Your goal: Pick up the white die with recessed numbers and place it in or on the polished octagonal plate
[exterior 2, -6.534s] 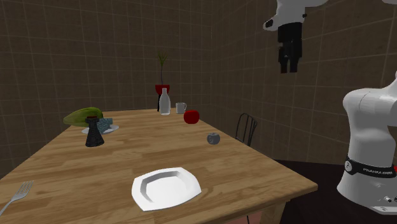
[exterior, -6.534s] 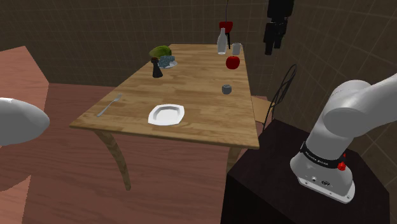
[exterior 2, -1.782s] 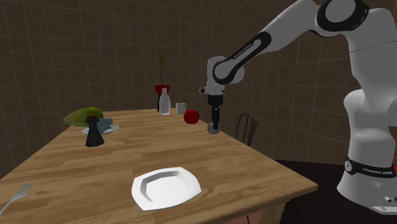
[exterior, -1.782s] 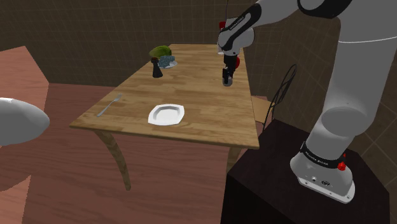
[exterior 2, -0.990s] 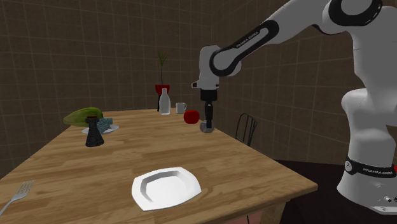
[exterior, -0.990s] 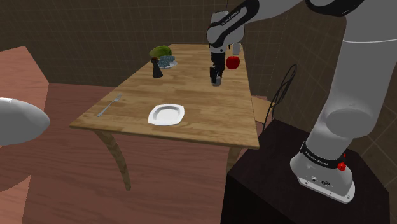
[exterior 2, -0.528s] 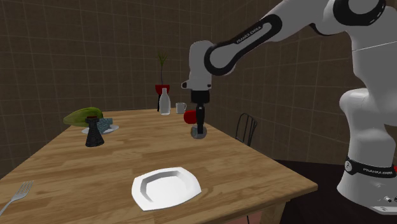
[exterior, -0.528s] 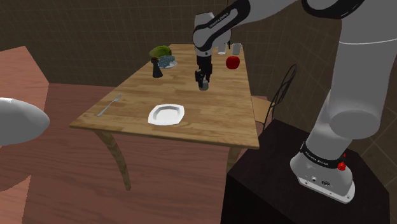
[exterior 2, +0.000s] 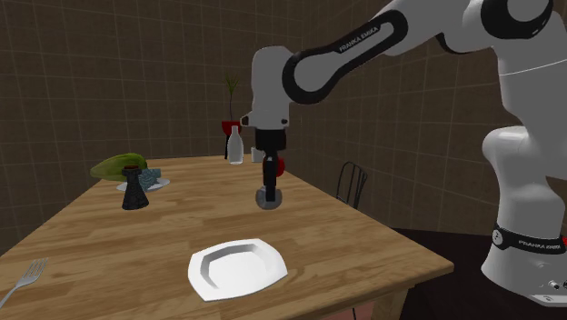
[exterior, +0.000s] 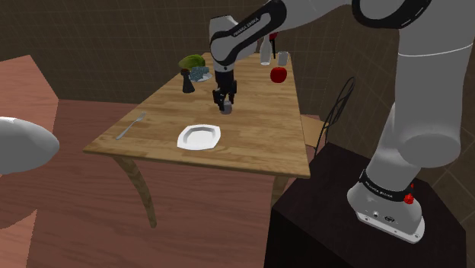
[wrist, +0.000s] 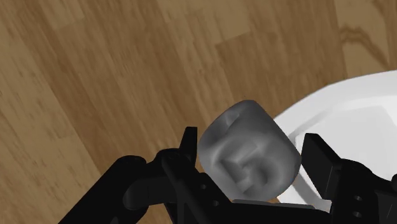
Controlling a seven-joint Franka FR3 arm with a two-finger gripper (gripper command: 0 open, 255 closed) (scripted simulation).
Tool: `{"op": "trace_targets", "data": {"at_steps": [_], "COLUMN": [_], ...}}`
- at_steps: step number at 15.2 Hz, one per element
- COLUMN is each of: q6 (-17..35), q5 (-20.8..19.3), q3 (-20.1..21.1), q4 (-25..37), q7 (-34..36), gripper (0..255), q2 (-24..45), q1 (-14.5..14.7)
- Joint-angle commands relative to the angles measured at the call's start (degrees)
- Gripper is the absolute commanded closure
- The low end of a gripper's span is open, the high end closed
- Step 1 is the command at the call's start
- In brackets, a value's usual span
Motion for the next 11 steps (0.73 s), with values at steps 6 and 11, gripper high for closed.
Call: {"op": "trace_targets", "data": {"at_steps": [6,11], "q6": [-3.4,-5.6], "q5": [-0.4,-0.6], "q3": [2.6,3.7], "q4": [10.3,17.7], "q7": [7.9,11.8], "gripper": [255,255], "q2": [6.9,12.0], "q1": [4.9,7.5]}}
